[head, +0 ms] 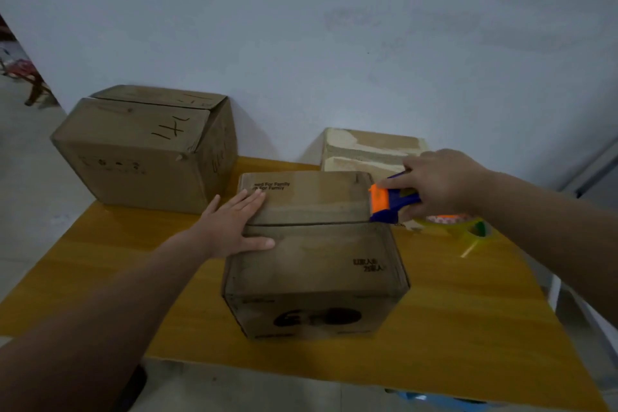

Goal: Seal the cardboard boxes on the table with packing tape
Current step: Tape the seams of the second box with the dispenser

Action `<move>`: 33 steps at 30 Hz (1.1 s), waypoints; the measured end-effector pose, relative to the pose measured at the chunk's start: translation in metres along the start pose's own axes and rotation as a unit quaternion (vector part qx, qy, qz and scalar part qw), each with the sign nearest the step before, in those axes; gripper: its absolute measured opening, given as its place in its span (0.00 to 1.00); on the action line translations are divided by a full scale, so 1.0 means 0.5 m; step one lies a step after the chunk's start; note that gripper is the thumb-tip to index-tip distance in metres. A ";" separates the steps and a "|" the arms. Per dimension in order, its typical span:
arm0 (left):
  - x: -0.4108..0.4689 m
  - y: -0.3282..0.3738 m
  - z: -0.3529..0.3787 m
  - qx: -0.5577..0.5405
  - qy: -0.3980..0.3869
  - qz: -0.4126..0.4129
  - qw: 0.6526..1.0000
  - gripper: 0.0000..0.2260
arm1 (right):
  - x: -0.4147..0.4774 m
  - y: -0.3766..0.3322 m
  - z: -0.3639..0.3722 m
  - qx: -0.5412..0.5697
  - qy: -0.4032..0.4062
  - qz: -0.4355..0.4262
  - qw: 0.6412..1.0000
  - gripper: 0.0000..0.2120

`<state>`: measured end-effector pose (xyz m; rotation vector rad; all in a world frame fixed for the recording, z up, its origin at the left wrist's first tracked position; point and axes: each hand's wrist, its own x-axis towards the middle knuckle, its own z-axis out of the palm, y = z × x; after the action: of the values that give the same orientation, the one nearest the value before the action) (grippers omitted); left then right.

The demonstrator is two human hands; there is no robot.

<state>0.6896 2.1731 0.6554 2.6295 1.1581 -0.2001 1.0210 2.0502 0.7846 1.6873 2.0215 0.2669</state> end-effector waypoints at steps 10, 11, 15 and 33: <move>0.012 0.065 -0.006 0.156 -0.023 -0.054 0.986 0.51 | -0.012 -0.007 0.111 0.051 0.036 0.022 0.998 0.31; 0.013 0.079 -0.005 0.165 -0.023 -0.072 0.983 0.52 | -0.011 -0.006 0.114 0.054 0.038 0.022 0.998 0.31; 0.020 0.166 0.007 0.116 -0.001 -0.093 0.989 0.52 | 0.001 -0.009 0.112 0.051 0.043 0.014 0.998 0.30; -0.002 0.286 0.029 0.012 0.043 -0.157 0.987 0.51 | -0.011 0.000 0.135 0.105 0.060 0.008 0.993 0.34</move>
<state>0.7945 2.0754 0.6676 2.4817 1.6075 -0.1611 1.0542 2.0344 0.7278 1.8546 2.1900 0.1677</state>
